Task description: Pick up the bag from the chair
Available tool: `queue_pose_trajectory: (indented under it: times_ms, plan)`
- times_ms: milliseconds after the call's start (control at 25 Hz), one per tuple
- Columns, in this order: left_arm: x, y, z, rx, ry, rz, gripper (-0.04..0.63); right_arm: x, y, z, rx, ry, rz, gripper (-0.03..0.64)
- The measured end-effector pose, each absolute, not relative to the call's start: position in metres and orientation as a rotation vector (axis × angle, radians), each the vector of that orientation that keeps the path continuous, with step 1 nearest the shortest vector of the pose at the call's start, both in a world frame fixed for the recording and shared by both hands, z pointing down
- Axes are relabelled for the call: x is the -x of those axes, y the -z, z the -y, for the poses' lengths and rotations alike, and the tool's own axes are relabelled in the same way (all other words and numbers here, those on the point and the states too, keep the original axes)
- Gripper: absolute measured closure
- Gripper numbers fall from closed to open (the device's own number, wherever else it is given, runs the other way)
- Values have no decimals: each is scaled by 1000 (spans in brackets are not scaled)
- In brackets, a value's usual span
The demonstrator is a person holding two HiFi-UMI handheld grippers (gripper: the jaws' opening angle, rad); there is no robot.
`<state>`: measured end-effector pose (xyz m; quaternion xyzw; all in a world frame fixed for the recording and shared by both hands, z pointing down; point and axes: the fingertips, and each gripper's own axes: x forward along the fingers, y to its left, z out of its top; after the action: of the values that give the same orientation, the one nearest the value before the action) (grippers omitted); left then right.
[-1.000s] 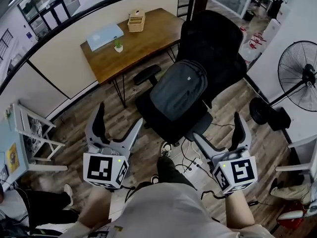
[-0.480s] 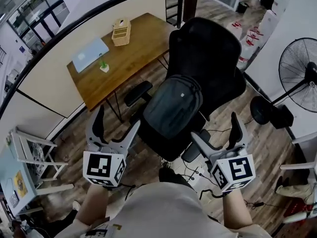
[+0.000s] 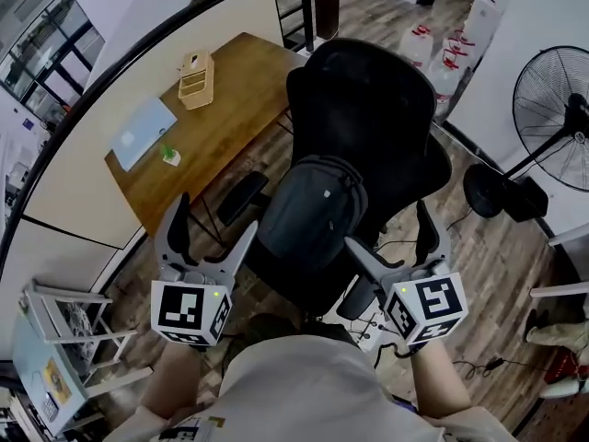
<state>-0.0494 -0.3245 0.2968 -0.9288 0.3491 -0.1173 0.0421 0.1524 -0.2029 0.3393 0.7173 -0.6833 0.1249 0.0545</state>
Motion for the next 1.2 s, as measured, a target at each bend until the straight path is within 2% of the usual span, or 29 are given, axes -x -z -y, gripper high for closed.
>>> queue_pose_trajectory:
  times_ms: [680, 1200]
  plan:
    - [3, -323, 366, 2941, 434, -702, 150, -183, -368, 209, -2392, -533, 1817, 25]
    - [-49, -432, 432, 3014, 698, -376, 152, -198, -457, 250, -2509, -820, 1602, 44]
